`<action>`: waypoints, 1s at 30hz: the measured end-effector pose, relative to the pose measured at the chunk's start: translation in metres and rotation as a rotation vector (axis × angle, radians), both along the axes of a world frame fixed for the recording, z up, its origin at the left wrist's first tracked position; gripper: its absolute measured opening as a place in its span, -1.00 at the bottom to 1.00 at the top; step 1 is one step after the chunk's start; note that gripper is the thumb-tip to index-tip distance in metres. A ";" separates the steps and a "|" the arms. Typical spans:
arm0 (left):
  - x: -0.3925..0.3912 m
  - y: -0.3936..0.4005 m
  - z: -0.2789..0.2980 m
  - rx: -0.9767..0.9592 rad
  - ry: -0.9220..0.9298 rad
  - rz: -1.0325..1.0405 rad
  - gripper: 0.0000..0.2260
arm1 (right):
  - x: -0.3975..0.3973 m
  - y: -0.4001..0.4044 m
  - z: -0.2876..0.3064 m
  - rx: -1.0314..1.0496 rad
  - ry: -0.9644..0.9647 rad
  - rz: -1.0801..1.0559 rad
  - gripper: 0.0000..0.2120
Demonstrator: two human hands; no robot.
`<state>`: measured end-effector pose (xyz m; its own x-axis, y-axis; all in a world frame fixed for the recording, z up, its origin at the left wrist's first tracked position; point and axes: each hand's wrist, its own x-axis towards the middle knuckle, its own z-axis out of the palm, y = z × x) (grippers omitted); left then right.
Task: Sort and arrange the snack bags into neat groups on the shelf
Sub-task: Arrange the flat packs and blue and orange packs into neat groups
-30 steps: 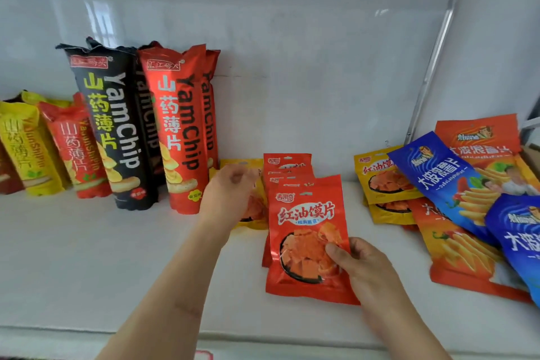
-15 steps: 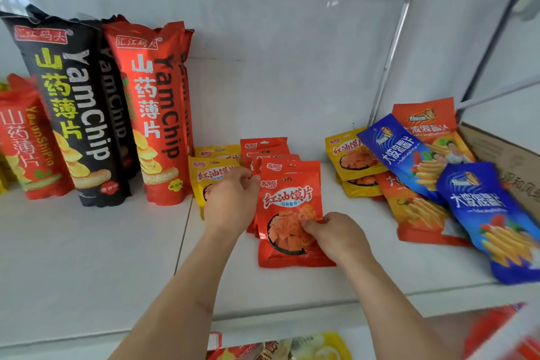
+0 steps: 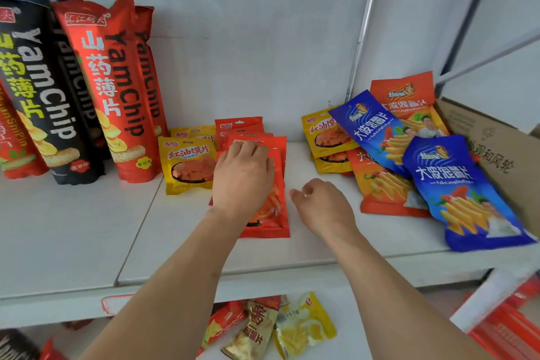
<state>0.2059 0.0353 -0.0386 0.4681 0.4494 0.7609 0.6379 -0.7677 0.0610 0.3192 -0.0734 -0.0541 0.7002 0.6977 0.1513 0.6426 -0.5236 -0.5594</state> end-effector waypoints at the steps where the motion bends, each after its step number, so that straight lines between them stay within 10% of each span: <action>1: 0.007 -0.005 -0.001 0.020 0.020 -0.007 -0.77 | 0.007 -0.008 0.003 0.009 -0.048 0.002 -0.61; 17: 0.152 -0.099 -0.013 -0.071 0.078 -0.143 -0.82 | 0.165 -0.149 0.038 0.068 -0.279 -0.280 -0.59; 22: 0.185 -0.108 -0.004 -0.486 0.053 -0.171 -0.68 | 0.182 -0.168 0.030 0.018 -0.209 -0.393 -0.43; 30: 0.245 -0.084 0.008 -1.361 -0.603 -0.293 -0.71 | 0.213 -0.164 0.011 -0.214 -0.062 -0.544 0.04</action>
<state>0.4514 -0.0488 -0.0307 0.4427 0.8958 -0.0400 0.0989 -0.0044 0.9951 0.5324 -0.2371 -0.0433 0.9604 0.2604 0.0989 0.2784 -0.8844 -0.3747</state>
